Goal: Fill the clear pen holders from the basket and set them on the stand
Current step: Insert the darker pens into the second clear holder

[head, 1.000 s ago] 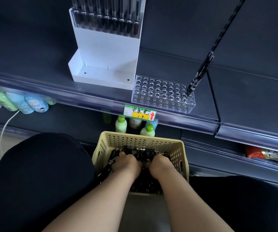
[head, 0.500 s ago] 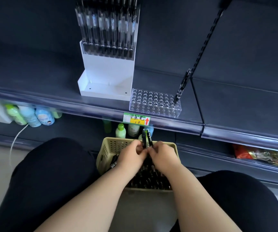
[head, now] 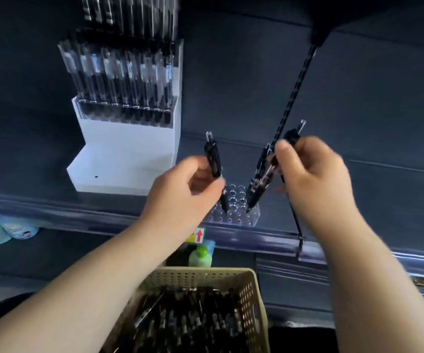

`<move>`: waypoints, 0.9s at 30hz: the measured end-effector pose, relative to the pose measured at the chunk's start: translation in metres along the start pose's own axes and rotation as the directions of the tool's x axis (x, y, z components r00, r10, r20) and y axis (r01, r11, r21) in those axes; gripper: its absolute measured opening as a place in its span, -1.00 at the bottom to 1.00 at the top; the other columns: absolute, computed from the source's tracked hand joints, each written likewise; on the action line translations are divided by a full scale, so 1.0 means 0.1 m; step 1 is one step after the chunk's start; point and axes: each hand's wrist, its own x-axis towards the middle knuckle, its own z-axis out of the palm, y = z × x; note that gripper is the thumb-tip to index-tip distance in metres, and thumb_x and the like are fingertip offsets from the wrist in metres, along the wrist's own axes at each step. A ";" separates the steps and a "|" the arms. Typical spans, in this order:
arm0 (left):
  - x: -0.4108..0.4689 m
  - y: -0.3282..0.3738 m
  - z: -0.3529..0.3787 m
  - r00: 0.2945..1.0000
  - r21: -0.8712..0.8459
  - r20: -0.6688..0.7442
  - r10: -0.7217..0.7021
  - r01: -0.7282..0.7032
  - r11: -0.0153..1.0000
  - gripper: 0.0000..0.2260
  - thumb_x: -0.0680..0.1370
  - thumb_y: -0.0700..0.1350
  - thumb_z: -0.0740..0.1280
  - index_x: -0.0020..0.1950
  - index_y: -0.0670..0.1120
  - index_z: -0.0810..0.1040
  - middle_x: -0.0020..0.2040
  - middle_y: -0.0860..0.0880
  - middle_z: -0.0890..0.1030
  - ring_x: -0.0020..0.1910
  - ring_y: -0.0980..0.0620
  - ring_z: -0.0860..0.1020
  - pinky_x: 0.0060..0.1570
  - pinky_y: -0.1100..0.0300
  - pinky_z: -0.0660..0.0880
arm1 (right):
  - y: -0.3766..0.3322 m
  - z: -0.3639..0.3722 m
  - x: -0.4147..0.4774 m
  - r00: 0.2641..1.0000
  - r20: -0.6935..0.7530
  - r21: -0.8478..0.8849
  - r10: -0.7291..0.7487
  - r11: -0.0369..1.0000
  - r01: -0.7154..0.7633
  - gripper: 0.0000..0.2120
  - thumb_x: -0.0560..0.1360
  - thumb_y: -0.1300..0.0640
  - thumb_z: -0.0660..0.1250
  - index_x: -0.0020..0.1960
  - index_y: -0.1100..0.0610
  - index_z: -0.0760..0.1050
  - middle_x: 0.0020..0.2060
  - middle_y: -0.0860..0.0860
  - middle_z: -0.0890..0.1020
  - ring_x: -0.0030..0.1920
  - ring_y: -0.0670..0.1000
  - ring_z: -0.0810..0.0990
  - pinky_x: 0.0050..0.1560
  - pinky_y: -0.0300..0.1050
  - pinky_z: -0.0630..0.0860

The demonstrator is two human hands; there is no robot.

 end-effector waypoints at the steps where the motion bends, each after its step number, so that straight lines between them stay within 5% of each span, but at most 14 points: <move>1: 0.12 0.06 0.03 1.000 -0.020 0.014 0.023 -0.023 1.000 -0.89 0.44 -0.08 0.41 -0.06 0.08 0.57 -0.17 0.17 0.65 -0.16 0.26 0.60 -0.10 0.40 0.50 | -0.04 -0.04 0.12 0.999 -0.013 -0.047 -0.036 0.998 0.035 -0.69 0.48 -0.14 0.25 -0.25 0.10 0.44 -0.40 -0.04 0.58 -0.33 0.01 0.55 -0.24 -0.11 0.45; 4: 0.37 0.15 0.16 0.994 -0.038 0.067 0.086 -0.083 0.996 -0.85 0.44 -0.08 0.42 0.00 0.01 0.58 -0.15 0.13 0.66 -0.11 0.20 0.62 -0.02 0.27 0.54 | -0.04 -0.10 0.33 0.998 0.011 -0.067 -0.066 0.996 0.067 -0.75 0.45 -0.12 0.31 -0.22 0.06 0.49 -0.36 -0.05 0.61 -0.33 0.00 0.58 -0.26 -0.15 0.48; 7: 0.43 0.04 0.25 0.991 -0.054 0.073 0.109 -0.105 0.993 -0.79 0.41 -0.04 0.41 0.02 -0.01 0.60 -0.14 0.13 0.66 -0.13 0.23 0.62 -0.06 0.36 0.53 | 0.10 -0.10 0.37 0.998 0.038 -0.074 -0.043 0.996 0.045 -0.87 0.40 -0.05 0.39 -0.19 -0.02 0.49 -0.34 -0.10 0.62 -0.32 -0.07 0.60 -0.23 -0.15 0.51; 15: 0.45 -0.17 0.38 0.998 -0.113 0.060 -0.009 0.015 0.994 -0.77 0.36 0.01 0.41 -0.01 0.02 0.60 -0.14 0.15 0.67 -0.13 0.23 0.62 -0.10 0.42 0.51 | 0.36 -0.05 0.38 0.996 0.089 -0.136 0.009 0.991 0.003 -0.89 0.35 -0.06 0.39 -0.22 -0.06 0.50 -0.38 -0.19 0.61 -0.36 -0.23 0.58 -0.35 -0.53 0.39; 27: 0.44 -0.15 0.52 0.995 -0.134 0.084 -0.051 0.062 0.989 -0.77 0.38 -0.07 0.44 0.01 -0.05 0.59 -0.15 0.08 0.67 -0.15 0.17 0.63 -0.09 0.35 0.54 | 0.36 0.01 0.38 0.992 0.128 -0.156 0.001 0.988 0.019 -0.91 0.38 -0.01 0.41 -0.22 -0.03 0.53 -0.40 -0.18 0.60 -0.36 -0.24 0.56 -0.30 -0.48 0.43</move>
